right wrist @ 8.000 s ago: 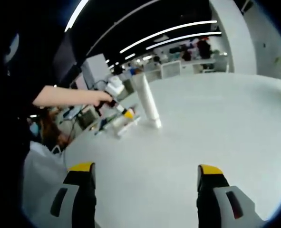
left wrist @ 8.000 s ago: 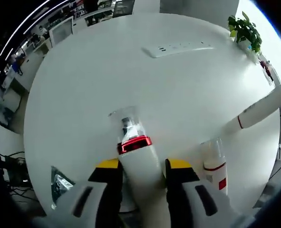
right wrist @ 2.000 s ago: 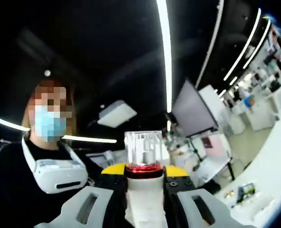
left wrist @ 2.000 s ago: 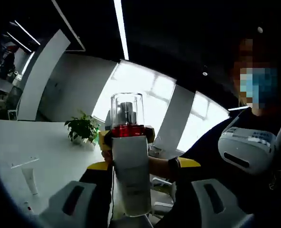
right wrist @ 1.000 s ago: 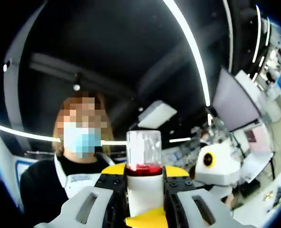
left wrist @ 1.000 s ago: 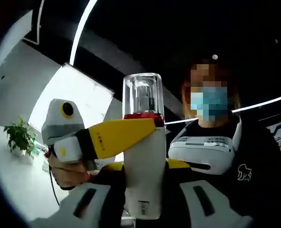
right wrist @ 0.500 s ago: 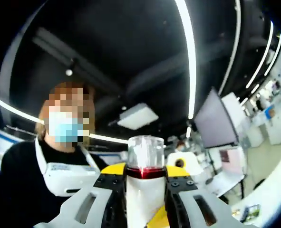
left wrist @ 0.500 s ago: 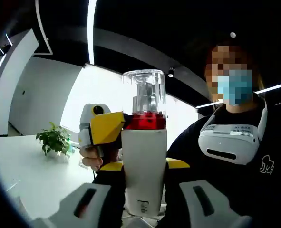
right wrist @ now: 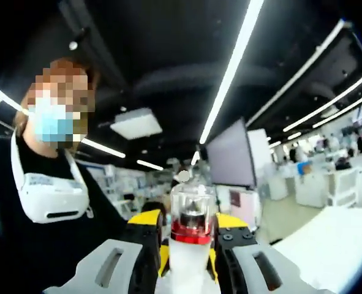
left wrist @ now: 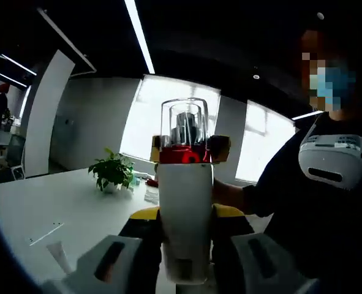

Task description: Arrange the skincare products in the storage area until every visible bottle or jar stands upright without overlapping.

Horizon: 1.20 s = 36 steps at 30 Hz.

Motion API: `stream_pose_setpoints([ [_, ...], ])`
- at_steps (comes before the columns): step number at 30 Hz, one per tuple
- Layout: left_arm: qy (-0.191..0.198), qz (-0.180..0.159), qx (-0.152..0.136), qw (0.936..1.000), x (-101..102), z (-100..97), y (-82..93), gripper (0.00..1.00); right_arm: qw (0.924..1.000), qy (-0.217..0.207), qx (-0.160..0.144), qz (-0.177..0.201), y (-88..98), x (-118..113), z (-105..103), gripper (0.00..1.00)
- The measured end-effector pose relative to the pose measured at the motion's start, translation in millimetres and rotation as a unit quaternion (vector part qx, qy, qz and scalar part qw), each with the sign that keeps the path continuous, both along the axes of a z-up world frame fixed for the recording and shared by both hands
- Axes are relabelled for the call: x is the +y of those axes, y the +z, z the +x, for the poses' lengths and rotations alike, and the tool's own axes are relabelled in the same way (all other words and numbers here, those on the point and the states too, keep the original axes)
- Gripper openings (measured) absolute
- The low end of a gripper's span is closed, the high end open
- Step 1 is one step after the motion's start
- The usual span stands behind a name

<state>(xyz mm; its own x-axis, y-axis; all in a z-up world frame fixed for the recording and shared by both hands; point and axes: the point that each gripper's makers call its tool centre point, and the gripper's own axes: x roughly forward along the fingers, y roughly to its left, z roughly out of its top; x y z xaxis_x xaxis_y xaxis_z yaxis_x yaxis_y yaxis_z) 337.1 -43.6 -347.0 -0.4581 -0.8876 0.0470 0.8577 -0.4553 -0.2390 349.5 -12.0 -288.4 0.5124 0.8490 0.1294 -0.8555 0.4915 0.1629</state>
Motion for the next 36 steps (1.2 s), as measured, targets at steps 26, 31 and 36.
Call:
stream_pose_setpoints([
  [26,0.06,0.029,-0.052,0.9964,-24.1,2.2,-49.8,0.32,0.9919,-0.079,0.009,-0.099,-73.6,-15.4,11.4,0.25],
  [31,0.047,0.051,-0.058,0.9959,-33.1,-4.8,-80.5,0.31,0.9896,-0.09,0.009,-0.112,-100.7,-23.2,5.7,0.24],
  [36,0.042,0.079,-0.034,0.9954,-35.0,-14.9,-124.8,0.31,0.9854,-0.068,0.005,-0.156,-140.7,-19.8,-3.0,0.23],
])
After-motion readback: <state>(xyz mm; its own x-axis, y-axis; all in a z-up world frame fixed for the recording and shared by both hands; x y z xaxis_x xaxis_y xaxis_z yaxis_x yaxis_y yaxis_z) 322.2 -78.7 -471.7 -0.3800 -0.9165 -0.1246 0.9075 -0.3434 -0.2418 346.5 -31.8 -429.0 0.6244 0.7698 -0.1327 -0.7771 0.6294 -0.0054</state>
